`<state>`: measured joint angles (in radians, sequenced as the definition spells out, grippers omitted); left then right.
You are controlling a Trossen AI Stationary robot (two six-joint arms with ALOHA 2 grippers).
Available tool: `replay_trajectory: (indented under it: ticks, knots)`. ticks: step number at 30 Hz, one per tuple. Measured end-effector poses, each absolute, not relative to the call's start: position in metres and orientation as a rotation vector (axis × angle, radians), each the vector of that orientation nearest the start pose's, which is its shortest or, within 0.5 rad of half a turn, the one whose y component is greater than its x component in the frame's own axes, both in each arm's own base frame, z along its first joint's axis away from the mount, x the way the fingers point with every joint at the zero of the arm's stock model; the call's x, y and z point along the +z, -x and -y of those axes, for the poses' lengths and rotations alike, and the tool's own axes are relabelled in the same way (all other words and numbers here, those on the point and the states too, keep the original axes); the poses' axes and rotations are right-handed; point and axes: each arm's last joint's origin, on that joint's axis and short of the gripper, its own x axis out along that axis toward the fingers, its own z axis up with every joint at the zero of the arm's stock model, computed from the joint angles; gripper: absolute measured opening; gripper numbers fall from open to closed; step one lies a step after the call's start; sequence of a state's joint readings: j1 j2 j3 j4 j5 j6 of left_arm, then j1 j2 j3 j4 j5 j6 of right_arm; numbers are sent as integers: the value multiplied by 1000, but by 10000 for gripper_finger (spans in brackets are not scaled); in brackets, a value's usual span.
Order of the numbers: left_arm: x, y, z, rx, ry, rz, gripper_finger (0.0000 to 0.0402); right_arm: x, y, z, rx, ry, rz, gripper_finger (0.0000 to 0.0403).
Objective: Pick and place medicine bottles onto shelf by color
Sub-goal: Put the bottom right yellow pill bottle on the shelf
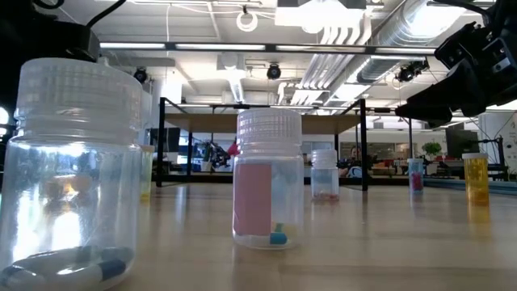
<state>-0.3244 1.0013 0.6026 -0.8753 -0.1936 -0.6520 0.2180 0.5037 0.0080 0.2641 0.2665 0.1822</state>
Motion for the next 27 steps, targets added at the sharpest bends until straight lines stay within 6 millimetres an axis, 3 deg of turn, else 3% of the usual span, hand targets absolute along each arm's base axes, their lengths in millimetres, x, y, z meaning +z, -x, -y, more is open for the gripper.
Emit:
replay_trajectory:
  ticks: [17,27]
  knots:
    - [180,-158,46,369,208,-1258,213,145,-125,-20,-69,-125,-222,186]
    - [175,-160,47,377,198,-1291,162,145,-125,-20,-69,-125,-222,186]
